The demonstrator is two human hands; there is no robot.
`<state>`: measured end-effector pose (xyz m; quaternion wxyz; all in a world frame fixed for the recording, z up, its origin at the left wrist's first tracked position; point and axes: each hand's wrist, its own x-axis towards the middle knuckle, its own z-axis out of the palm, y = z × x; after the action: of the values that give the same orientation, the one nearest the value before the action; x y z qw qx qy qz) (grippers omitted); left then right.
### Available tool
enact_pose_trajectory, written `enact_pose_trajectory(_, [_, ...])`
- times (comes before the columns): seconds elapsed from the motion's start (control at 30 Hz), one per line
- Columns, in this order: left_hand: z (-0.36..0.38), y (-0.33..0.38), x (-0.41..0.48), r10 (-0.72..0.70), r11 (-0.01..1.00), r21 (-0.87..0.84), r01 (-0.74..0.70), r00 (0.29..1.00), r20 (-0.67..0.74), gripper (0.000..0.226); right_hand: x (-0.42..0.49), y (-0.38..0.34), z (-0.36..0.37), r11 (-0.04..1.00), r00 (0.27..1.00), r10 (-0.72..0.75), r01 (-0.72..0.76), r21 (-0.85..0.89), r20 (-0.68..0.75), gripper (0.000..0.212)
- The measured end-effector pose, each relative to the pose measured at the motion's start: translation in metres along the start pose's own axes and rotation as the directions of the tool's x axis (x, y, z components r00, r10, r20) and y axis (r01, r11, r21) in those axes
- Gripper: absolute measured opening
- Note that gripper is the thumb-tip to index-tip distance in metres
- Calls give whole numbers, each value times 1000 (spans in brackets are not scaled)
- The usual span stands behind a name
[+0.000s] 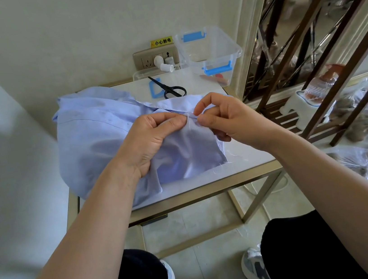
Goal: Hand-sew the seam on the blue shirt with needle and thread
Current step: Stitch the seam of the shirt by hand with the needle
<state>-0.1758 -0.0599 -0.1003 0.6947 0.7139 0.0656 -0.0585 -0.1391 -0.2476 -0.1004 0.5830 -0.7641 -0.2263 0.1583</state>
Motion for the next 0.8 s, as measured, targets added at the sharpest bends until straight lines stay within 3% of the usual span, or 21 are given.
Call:
enact_pose_trajectory(0.17, [2, -1, -1, -18, 999, 27, 17, 999, 38, 10, 0, 2, 4, 999, 999, -45, 45, -21, -3, 9])
enact_pose_trajectory(0.3, [2, -2, 2, 42, 995, 90, -37, 998, -47, 12, 3, 4, -1, 969, 971, -165, 127, -211, -171, 6])
enact_pose_trajectory(0.53, [9, -4, 0, 104, 975, 200, -99, 994, -13, 11, 4, 8, 7, 820, 888, -436, 327, -469, -143, 5])
enact_pose_trajectory(0.63, [9, -4, 1, 117, 968, 225, -110, 993, -17, 10, 6, 10, 12, 702, 824, -558, 404, -586, -101, 4])
enact_pose_trajectory(0.7, [10, -4, 1, 127, 967, 230, -114, 991, -44, 12, 4, 7, 14, 703, 814, -575, 436, -561, -87, 3])
enact_pose_trajectory(0.8, [9, -5, 2, 136, 962, 251, -103, 984, -116, 18, 1, -1, 15, 854, 878, -469, 424, -302, -93, 6])
